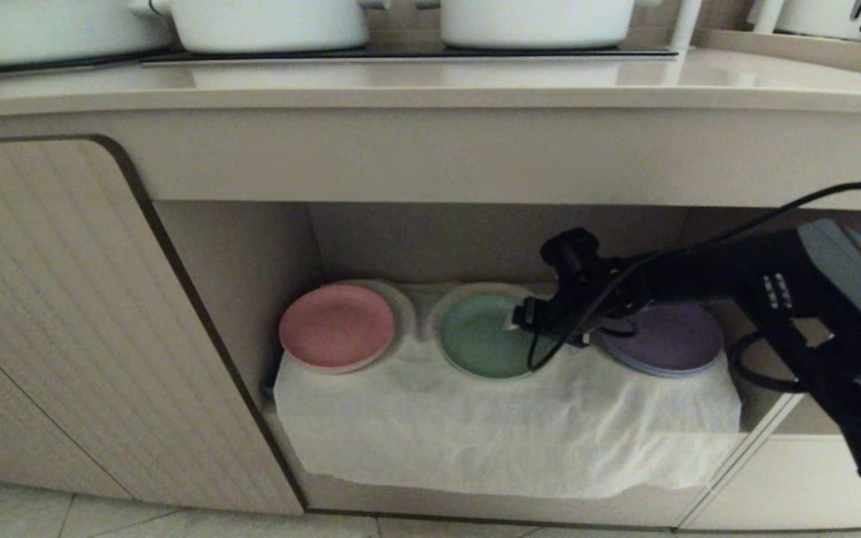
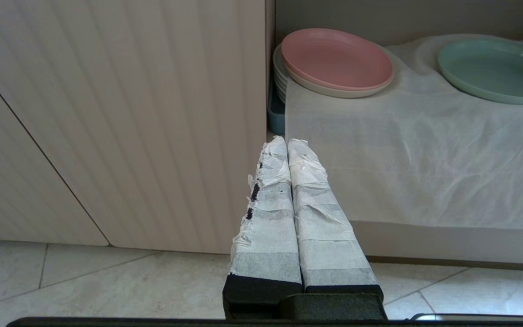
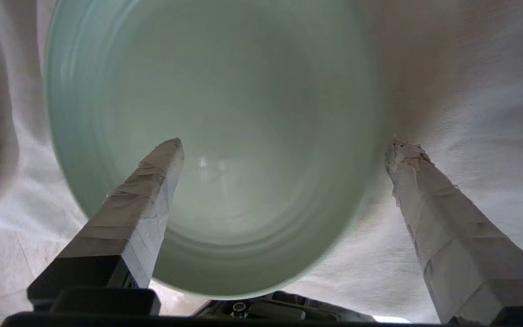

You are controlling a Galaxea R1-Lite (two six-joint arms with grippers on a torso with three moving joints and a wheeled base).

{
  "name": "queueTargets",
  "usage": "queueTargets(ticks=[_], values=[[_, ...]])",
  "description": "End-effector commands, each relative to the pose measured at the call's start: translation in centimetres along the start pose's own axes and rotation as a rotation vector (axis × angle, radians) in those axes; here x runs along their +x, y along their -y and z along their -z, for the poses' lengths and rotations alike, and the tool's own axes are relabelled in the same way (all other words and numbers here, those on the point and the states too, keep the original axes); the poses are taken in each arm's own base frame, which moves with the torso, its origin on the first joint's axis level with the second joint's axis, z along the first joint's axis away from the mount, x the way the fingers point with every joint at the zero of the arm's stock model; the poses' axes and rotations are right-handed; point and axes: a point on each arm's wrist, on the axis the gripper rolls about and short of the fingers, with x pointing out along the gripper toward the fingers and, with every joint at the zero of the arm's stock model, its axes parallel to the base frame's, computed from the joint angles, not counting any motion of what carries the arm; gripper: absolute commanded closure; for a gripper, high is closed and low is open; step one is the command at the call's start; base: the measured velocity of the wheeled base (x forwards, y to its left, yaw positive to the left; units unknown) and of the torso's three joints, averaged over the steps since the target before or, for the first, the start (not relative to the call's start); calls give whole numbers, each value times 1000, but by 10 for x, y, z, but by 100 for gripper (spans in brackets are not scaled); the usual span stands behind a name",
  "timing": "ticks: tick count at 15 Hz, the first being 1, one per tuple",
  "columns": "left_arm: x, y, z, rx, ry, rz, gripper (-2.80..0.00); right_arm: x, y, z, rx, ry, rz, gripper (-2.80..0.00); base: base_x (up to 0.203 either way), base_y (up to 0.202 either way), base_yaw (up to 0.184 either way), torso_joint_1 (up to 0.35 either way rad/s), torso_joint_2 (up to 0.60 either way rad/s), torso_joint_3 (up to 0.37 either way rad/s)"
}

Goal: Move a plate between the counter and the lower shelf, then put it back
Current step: Pick up the plate in the cupboard

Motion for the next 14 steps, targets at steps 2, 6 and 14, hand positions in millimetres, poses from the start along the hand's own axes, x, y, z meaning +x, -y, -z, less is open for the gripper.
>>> queueTargets(ticks=[2,6,14], values=[[0,0,0,0,0,0,0,4,0,2,2,-4,0,-280,0,0,0,0,0,0],[0,0,0,-2,0,0,0,7,1,3,3,-10,3,-280,0,0,0,0,0,0],[0,0,0,-1,0,0,0,11,-2,4,12,9,-12,-280,0,0,0,0,0,0]])
